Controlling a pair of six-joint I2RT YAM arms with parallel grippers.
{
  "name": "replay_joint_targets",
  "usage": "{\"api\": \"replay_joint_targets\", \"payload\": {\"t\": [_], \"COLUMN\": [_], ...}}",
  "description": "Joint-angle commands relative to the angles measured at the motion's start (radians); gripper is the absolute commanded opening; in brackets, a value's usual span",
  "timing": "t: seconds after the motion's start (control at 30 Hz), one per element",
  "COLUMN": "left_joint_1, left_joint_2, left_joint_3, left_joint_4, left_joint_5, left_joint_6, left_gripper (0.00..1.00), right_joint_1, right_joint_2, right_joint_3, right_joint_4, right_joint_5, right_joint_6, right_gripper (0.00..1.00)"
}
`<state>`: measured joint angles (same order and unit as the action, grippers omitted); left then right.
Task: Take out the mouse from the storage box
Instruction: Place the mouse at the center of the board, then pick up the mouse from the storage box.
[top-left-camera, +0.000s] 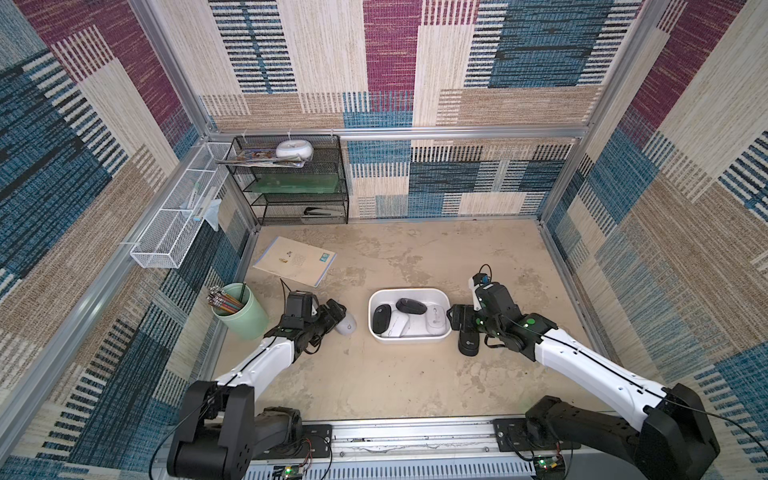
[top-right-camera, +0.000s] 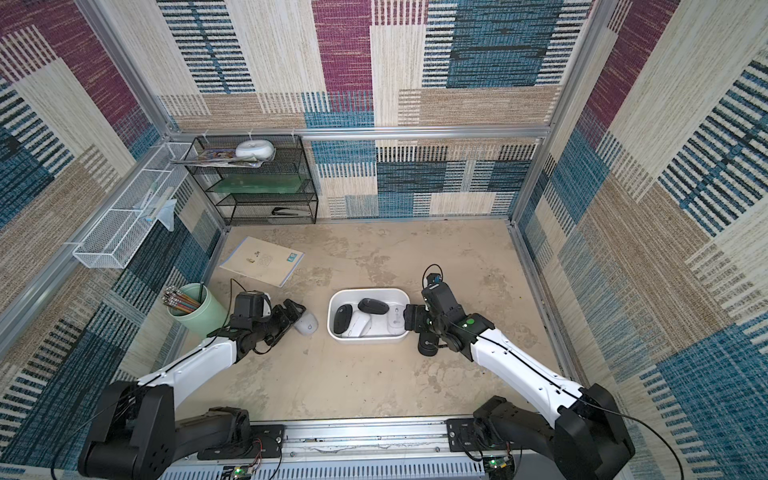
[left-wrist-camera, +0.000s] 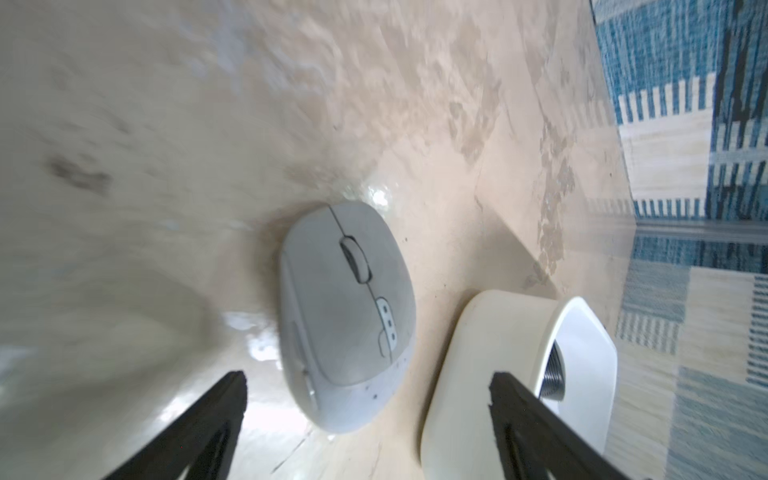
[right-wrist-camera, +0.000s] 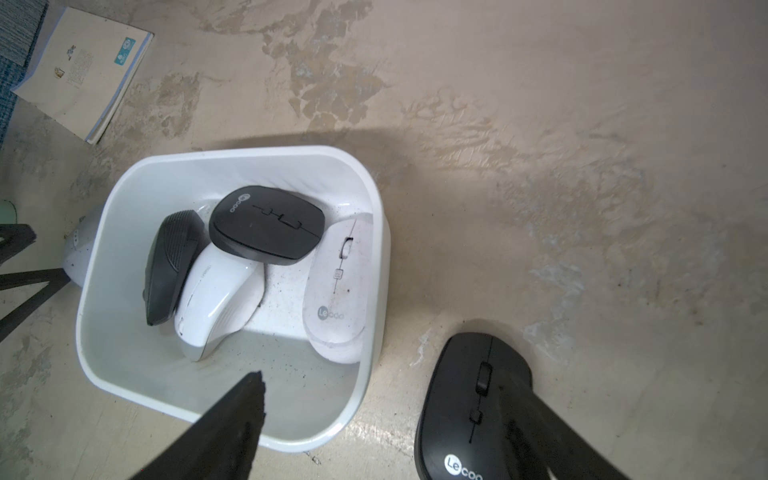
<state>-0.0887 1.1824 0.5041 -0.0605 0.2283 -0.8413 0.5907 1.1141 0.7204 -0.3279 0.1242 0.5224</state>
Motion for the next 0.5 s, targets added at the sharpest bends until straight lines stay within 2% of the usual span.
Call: {"api": "replay_joint_targets", "payload": {"t": [0.0,0.1,0.23,0.47], "left_joint_1": [0.017,0.017,0.010,-0.040], "left_joint_2": [-0.112,-0.220,-0.331,-0.367], "left_joint_3": [0.008,0.012,-0.006,-0.027], "left_joint_4": [-0.161,-0.202,-0.203,-0.180], "left_joint_5": [-0.116,-0.106,-0.045,-0.015], "left_joint_6": [0.076,0.113,0.131,0.171], "left_gripper": [0.96,0.96,0.98,0.99], "right_joint_1": [0.010,0.046,0.135,0.227], "right_joint_2": [-0.015,0.016,0.132,0.316], "right_joint_3": [0.034,0.085,0.179,0.251], "right_joint_4": [-0.043,-0.080,-0.145,-0.077], "right_joint_5": [0.058,0.103,0.191,0.200], "right_joint_6": [-0.075,-0.116,-0.207,-0.275], "right_gripper": [0.90,0.90,0.90,0.91]}}
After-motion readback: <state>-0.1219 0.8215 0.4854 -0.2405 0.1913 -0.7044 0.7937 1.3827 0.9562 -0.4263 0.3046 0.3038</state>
